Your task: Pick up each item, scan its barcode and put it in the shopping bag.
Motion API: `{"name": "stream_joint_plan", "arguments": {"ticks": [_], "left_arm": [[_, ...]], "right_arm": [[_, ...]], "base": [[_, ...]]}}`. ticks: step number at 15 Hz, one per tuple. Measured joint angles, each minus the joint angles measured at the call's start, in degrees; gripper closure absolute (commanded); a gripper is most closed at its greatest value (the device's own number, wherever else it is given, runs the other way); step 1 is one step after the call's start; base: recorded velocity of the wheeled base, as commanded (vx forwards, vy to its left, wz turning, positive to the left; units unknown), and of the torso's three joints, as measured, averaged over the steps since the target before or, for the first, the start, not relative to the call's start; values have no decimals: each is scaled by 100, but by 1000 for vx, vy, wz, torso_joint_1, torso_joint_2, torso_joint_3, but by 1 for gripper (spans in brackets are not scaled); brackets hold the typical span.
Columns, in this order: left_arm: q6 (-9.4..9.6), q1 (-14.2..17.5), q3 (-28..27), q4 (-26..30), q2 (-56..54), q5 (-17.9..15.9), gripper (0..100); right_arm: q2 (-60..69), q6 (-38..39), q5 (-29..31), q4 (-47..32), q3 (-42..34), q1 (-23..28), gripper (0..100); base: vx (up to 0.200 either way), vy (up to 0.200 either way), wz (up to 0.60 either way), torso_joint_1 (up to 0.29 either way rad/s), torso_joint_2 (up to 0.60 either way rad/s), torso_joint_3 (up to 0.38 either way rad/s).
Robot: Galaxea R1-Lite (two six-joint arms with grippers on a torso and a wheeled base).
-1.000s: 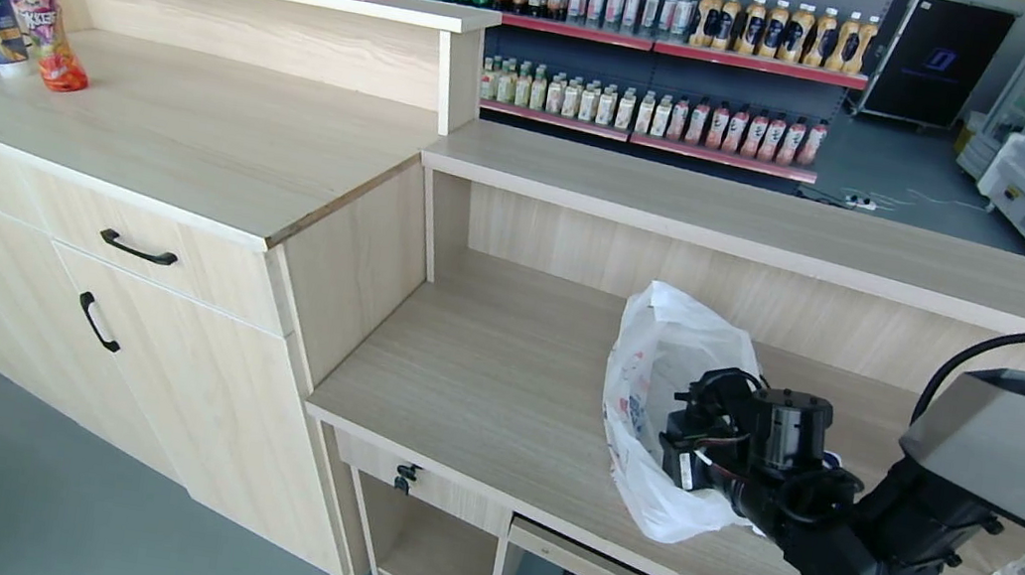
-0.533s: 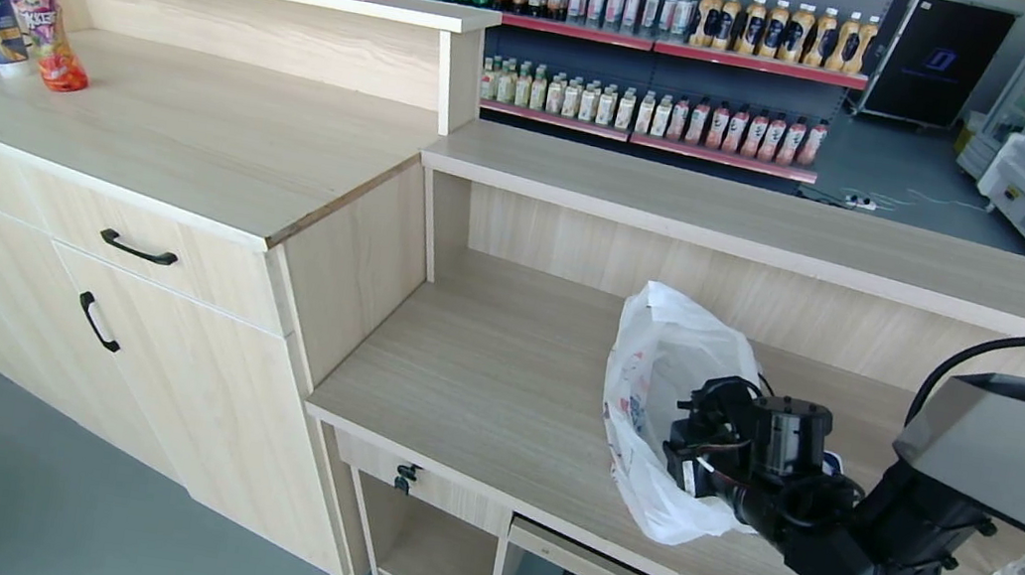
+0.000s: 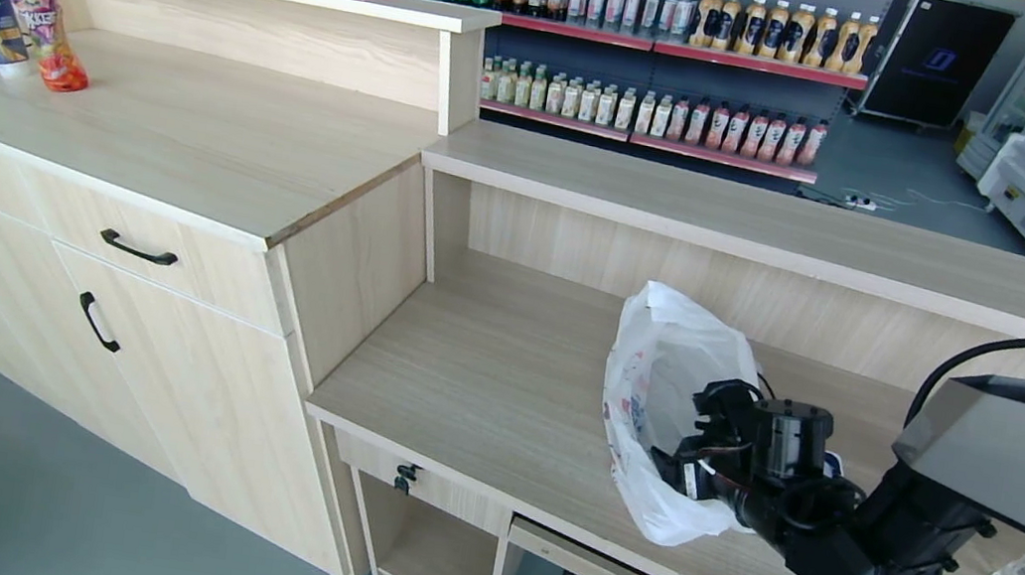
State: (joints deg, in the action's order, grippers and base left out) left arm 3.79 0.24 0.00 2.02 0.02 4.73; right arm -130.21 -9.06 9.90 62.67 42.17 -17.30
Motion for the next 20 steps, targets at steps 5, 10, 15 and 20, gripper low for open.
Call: {"name": "stream_joint_plan", "arguments": {"ticks": [5, 10, 15, 20], "left_arm": [[0, 0, 0, 0, 0, 0, 0], [1, 0, 0, 0, 0, 0, 0], [0, 0, 0, -2, 0, 0, 0], [0, 0, 0, 0, 0, 0, 0]], "right_arm": [[461, -24, -38, -95, 46, 0, 0], [1734, -517, -88, -895, 55, 151, 0], [3774, -1302, -130, -1891, -249, 917, 0], [4986, -1392, -222, -3185, -433, 2653, 0]], "base": [[0, 0, 0, 0, 0, 0], [0, 0, 0, 0, 0, 0], [0, 0, -360, -1, 2, 1], [0, 0, -600, 4, 2, 8]]}}
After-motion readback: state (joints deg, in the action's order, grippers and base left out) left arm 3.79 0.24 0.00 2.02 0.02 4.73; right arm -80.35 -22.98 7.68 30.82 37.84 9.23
